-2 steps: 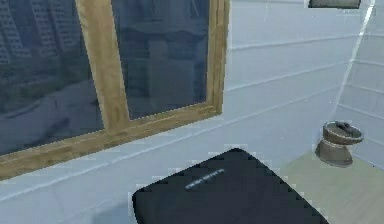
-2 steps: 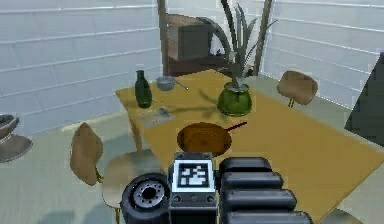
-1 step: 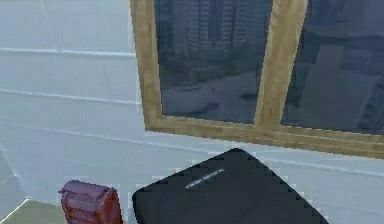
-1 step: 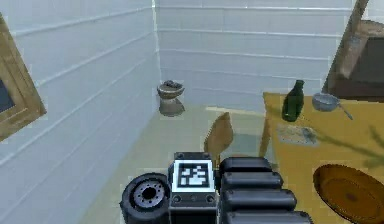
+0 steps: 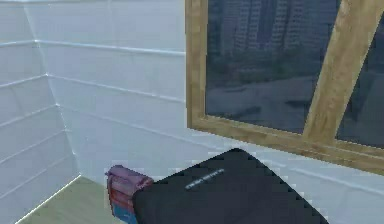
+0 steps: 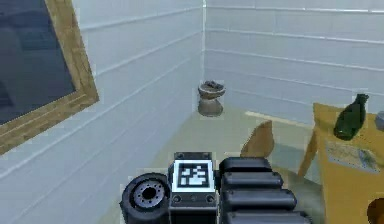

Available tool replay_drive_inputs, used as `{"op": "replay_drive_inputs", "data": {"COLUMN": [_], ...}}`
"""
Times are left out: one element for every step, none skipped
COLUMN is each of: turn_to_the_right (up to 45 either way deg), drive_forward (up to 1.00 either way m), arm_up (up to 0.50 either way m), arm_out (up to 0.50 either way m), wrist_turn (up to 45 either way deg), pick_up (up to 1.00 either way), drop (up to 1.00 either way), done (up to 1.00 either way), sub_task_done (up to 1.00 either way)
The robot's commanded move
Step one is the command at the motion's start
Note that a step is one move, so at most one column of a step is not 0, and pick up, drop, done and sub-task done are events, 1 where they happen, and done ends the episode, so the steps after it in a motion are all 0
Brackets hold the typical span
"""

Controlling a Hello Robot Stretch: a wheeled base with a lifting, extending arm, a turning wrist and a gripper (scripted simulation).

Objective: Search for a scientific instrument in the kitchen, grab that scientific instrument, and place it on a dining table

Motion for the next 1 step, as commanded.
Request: {"op": "replay_drive_inputs", "data": {"turn_to_the_right": [45.0], "drive_forward": [0.0], "arm_up": [0.0], "arm_out": [0.0], "wrist_turn": [0.0], "pick_up": [0.0], "drop": [0.0], "done": [0.0], "sub_task_done": [0.0]}}
